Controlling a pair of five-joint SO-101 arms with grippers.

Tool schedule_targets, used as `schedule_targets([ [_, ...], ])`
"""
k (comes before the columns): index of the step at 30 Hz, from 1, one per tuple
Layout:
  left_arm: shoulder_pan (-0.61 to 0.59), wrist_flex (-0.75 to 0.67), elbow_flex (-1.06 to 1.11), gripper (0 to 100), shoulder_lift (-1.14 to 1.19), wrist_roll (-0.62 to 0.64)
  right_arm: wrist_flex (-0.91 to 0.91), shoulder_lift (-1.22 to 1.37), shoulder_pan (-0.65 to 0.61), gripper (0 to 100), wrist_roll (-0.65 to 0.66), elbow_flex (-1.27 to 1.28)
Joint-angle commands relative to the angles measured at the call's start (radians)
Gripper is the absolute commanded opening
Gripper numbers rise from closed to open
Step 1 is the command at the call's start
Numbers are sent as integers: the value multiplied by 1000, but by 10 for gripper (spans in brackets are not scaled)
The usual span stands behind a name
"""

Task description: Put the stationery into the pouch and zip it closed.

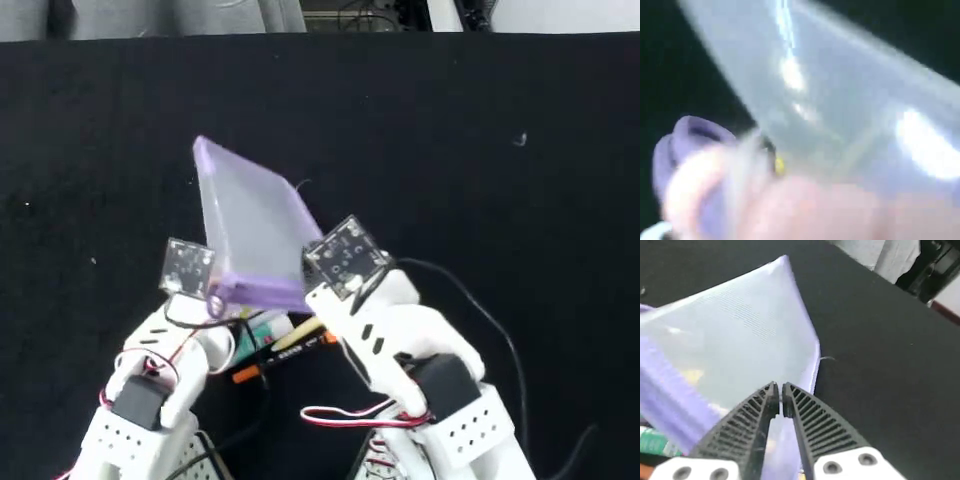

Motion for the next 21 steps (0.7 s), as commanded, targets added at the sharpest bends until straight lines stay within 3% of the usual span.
schedule_targets([
  [1, 108, -178, 24, 30, 2, 5, 3, -36, 41, 13, -6, -7],
  [5, 133, -91, 24, 31, 3, 3, 3, -42, 38, 13, -6, -1],
  [8, 56, 28, 24, 32, 2, 3, 3, -39, 38, 13, -5, -1],
  [12, -125, 52, 24, 33, 0, -5, 0, -38, 37, 13, -2, 1],
  [18, -453, -72, -70, 33, -2, -253, -2, -38, 37, 13, -2, 2],
  [21, -581, -127, -124, 33, -2, -278, -2, -38, 37, 13, -2, 2],
])
